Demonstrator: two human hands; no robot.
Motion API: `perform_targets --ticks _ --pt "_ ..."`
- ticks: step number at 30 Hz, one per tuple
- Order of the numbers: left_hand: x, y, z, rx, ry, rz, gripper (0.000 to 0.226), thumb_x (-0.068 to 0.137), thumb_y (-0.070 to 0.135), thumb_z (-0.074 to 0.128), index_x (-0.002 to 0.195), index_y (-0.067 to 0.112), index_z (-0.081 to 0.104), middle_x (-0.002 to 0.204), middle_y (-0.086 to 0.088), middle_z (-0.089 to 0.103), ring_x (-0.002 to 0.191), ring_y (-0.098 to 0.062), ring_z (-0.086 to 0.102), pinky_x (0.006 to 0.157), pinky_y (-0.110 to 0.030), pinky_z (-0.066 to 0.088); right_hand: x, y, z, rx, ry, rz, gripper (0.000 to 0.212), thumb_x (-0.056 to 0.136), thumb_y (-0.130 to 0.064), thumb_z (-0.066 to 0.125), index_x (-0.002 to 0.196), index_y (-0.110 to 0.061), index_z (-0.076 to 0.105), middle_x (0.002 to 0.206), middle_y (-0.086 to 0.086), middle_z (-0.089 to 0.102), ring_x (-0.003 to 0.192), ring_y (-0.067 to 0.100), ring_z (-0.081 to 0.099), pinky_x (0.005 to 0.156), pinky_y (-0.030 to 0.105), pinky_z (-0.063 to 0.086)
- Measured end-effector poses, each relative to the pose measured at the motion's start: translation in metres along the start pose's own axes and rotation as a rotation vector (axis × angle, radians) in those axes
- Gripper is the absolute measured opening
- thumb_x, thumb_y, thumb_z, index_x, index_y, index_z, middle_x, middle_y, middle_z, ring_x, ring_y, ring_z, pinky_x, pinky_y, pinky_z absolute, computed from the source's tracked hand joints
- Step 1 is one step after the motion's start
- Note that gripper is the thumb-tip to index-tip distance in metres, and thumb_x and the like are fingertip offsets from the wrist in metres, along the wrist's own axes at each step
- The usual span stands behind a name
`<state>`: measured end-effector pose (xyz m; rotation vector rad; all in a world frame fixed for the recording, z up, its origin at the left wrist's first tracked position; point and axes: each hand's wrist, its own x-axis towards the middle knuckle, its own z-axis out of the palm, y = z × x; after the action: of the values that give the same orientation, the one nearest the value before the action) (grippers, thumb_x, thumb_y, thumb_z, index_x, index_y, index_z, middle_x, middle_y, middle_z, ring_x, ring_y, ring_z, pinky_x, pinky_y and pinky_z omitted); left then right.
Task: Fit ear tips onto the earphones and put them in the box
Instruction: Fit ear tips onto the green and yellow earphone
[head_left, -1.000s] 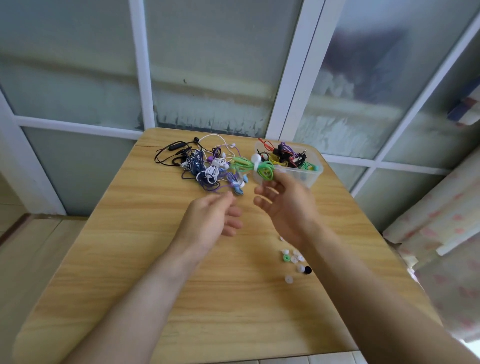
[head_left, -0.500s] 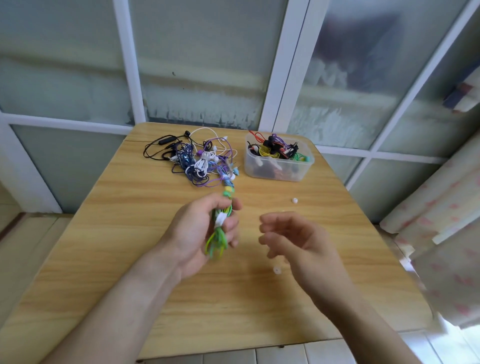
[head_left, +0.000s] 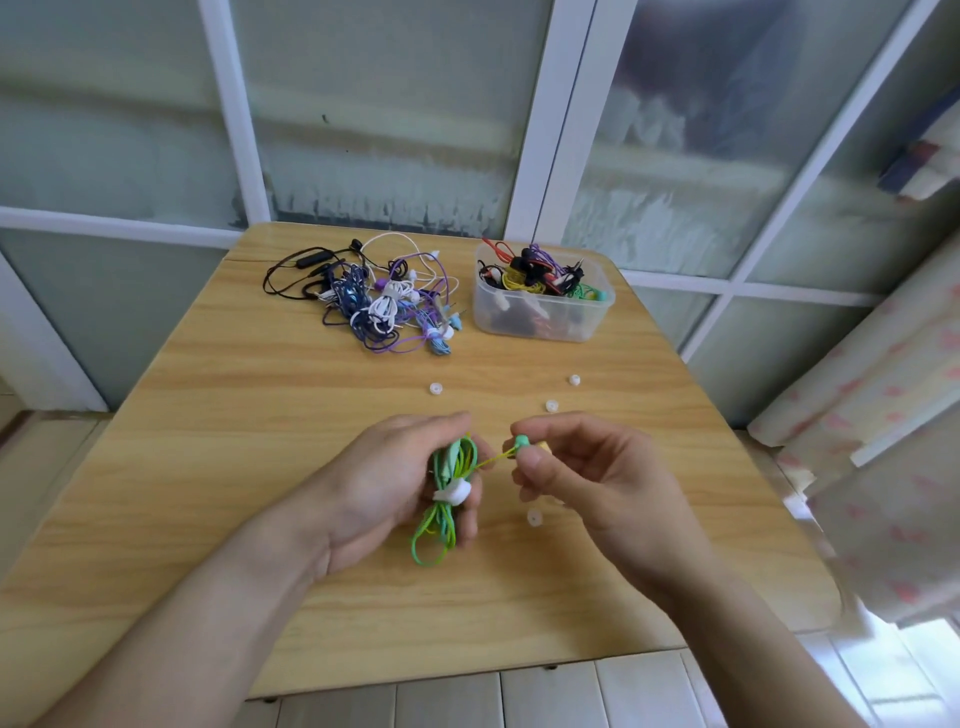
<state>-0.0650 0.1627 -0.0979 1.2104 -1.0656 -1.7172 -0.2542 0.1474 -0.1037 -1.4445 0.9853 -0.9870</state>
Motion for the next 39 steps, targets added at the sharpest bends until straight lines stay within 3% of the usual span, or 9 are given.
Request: perform_targets --ticks 6,10,12,15,21,24,27,31,39 --pt "-0.002 -0.001 0.001 0.034 0.007 0.071 0.034 0.082 0.033 0.065 0.102 0.005 0.067 0.083 -0.007 0.069 0.065 -0.028 0.062 0.052 -0.029 0.047 -0.002 -0.005 -0.004 -0.004 -0.020 0.049 0.028 0.068 -0.013 0.086 0.090 -0.003 0.071 0.085 0.018 0.069 0.062 0.029 0.060 0.066 0.043 0.050" --pt "-0.005 -0.002 0.007 0.244 0.007 0.184 0.031 0.075 0.030 0.072 0.100 0.011 0.068 0.059 0.002 0.065 0.049 -0.013 0.055 0.045 -0.024 0.042 -0.006 -0.008 0.000 -0.030 0.023 0.082 0.042 0.059 -0.016 0.086 0.095 -0.003 0.068 0.087 0.016 0.073 0.069 0.030 0.064 0.070 0.045 0.054" --pt "-0.002 -0.004 0.006 0.270 0.092 0.216 0.017 0.080 0.023 0.073 0.094 0.013 0.071 0.054 0.000 0.064 0.044 -0.011 0.052 0.042 -0.023 0.041 -0.007 -0.009 0.000 0.003 0.009 0.110 0.044 0.058 -0.013 0.085 0.097 -0.003 0.067 0.089 0.014 0.075 0.078 0.027 0.069 0.077 0.046 0.055" --pt "-0.001 -0.004 0.004 0.229 0.199 0.226 0.004 0.083 0.018 0.073 0.085 0.015 0.074 0.067 -0.016 0.068 0.048 -0.016 0.051 0.043 -0.024 0.042 -0.008 -0.009 -0.002 0.073 -0.002 0.163 0.044 0.061 -0.010 0.083 0.102 -0.004 0.066 0.096 0.014 0.075 0.090 0.028 0.072 0.081 0.041 0.056" --pt "-0.001 -0.006 0.010 0.138 0.265 0.228 0.008 0.087 0.017 0.067 0.090 0.010 0.070 0.077 -0.004 0.072 0.054 -0.019 0.058 0.044 -0.025 0.042 -0.009 -0.008 0.002 0.071 0.067 0.156 0.033 0.064 -0.016 0.082 0.086 0.005 0.070 0.078 0.020 0.073 0.070 0.029 0.072 0.072 0.039 0.061" --pt "-0.002 -0.008 0.015 0.126 0.276 0.250 0.007 0.087 0.015 0.067 0.089 0.009 0.070 0.078 -0.006 0.072 0.061 -0.017 0.060 0.046 -0.025 0.044 -0.009 -0.008 0.005 0.045 0.101 0.127 0.038 0.061 -0.013 0.084 0.090 0.006 0.068 0.075 0.019 0.073 0.064 0.028 0.071 0.062 0.032 0.059" --pt "-0.004 -0.011 0.020 0.130 0.243 0.239 0.005 0.087 0.014 0.067 0.087 0.011 0.072 0.070 -0.004 0.069 0.062 -0.015 0.062 0.049 -0.023 0.045 -0.008 -0.008 0.006 0.055 0.110 0.098 0.041 0.062 -0.015 0.083 0.098 -0.001 0.069 0.077 0.017 0.074 0.063 0.027 0.069 0.063 0.037 0.058" --pt "-0.005 -0.013 0.024 0.112 0.202 0.217 0.005 0.089 0.010 0.065 0.091 0.008 0.068 0.064 0.000 0.067 0.062 -0.018 0.066 0.052 -0.025 0.047 -0.006 -0.007 0.004 0.022 0.093 0.051 0.031 0.066 -0.017 0.081 0.091 -0.001 0.075 0.072 0.016 0.073 0.058 0.020 0.063 0.057 0.032 0.054" --pt "-0.005 -0.009 0.020 -0.010 0.065 0.135 0.024 0.079 0.027 0.072 0.094 0.008 0.070 0.086 -0.010 0.072 0.069 -0.026 0.067 0.053 -0.027 0.043 -0.007 -0.008 0.004 -0.035 0.141 -0.005 0.029 0.064 -0.021 0.082 0.088 -0.004 0.077 0.068 0.011 0.073 0.052 0.016 0.061 0.052 0.025 0.051"
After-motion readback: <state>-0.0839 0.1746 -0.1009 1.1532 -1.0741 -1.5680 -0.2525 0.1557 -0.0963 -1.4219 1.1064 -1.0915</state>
